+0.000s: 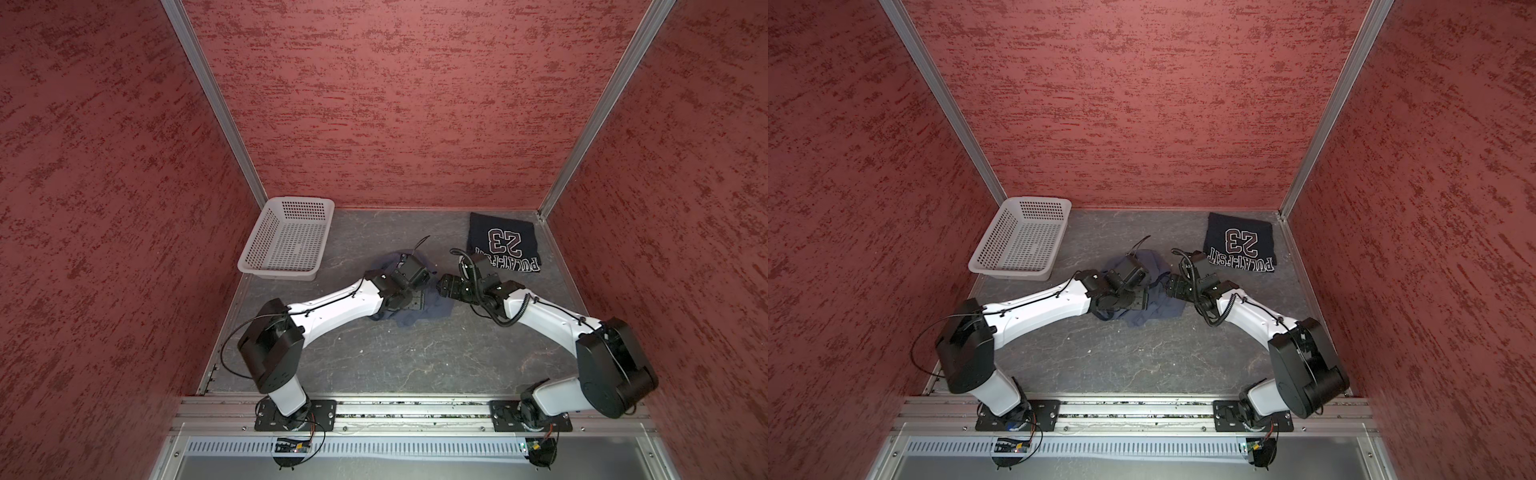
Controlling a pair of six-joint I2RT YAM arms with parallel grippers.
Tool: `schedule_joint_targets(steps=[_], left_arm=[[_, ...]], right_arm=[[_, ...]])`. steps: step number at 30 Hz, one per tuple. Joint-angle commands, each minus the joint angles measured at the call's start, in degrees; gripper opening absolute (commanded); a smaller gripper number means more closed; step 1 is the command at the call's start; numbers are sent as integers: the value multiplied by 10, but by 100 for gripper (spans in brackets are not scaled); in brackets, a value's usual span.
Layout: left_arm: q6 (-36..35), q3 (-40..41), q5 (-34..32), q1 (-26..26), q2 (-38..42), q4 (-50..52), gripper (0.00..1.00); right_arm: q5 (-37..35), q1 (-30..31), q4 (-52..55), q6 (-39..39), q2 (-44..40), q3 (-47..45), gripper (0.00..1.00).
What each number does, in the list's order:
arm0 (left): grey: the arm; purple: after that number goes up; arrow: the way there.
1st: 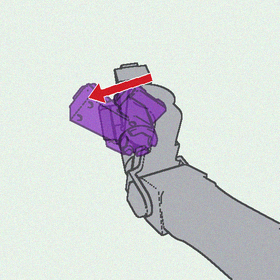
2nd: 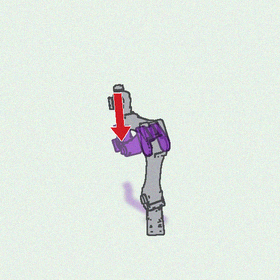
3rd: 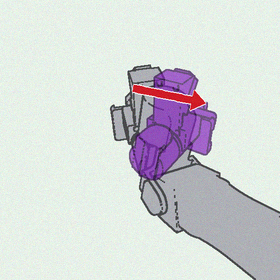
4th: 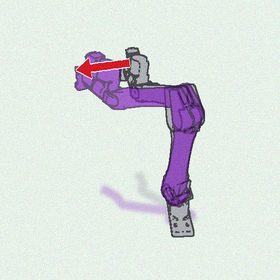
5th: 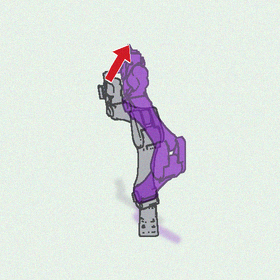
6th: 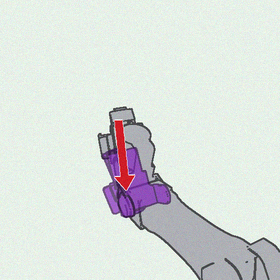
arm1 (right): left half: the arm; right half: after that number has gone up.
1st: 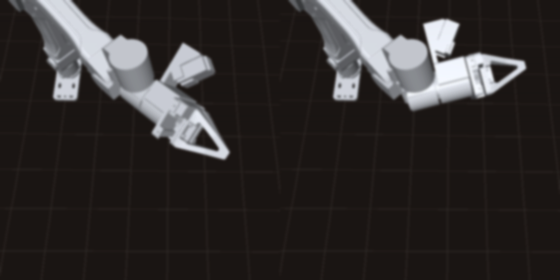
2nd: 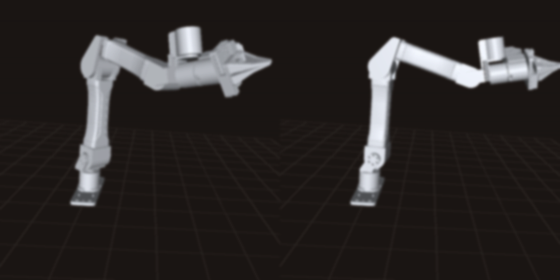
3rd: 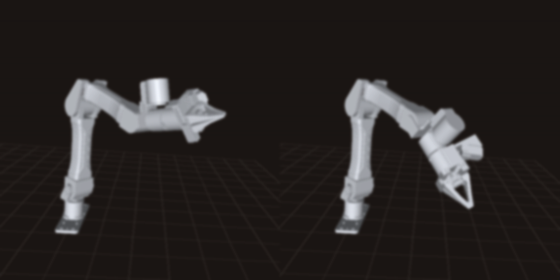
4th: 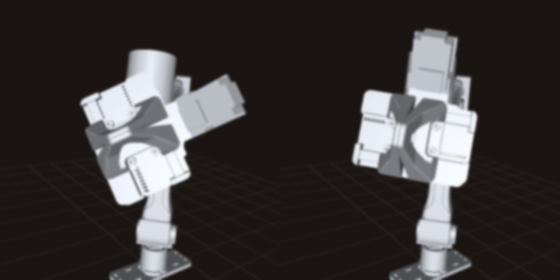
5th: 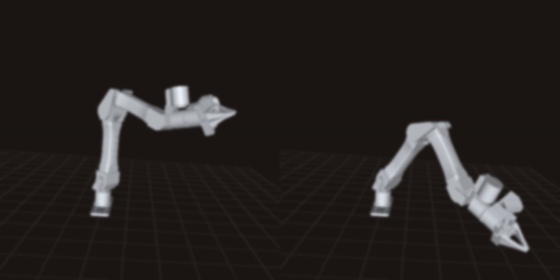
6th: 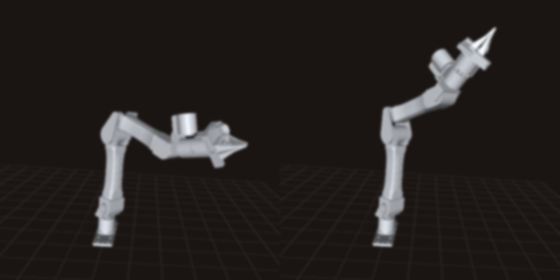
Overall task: Fold and stack tank tops
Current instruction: Place the tank top at the center of the table, then smooth out the tank top at the center of the table.
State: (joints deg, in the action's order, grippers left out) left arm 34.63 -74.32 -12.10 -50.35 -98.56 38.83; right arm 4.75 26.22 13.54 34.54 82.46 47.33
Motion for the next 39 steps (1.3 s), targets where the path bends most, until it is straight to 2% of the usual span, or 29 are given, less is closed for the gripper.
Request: schedule_joint_targets(steps=[1, 5, 8, 14, 18, 20, 22, 25, 30, 33, 39], left_arm=[[-8, -26, -70, 1, -41, 56, 65], [-4, -36, -89, 6, -70, 68, 63], [-6, -32, -75, 11, -83, 59, 58], [6, -21, -85, 12, -76, 61, 31], [9, 14, -107, 18, -16, 39, 13], [12, 40, -121, 23, 36, 20, 9], [24, 73, -144, 26, 101, 4, 9], [22, 134, -133, 41, 203, -52, 9], [42, 220, -41, 142, 337, -98, 8], [44, 246, -10, 192, 379, -96, 8], [35, 253, 27, 254, 404, -74, 7]], right_arm=[[-29, 2, -2, 10, -22, -11, 89], [-22, 2, -11, 12, -28, -27, 89], [-19, 3, -17, 14, -26, -33, 88], [-10, 2, -26, 14, -19, -37, 88], [7, 2, -36, 9, -4, -37, 87], [16, 2, -40, 7, 5, -36, 86], [14, 6, -40, 2, 22, -33, 81], [-5, 32, -17, -16, 51, -8, 79], [32, 50, -50, -5, 70, -9, 79], [46, 58, -65, 1, 83, -8, 78], [47, 80, -61, 8, 79, 11, 76]])
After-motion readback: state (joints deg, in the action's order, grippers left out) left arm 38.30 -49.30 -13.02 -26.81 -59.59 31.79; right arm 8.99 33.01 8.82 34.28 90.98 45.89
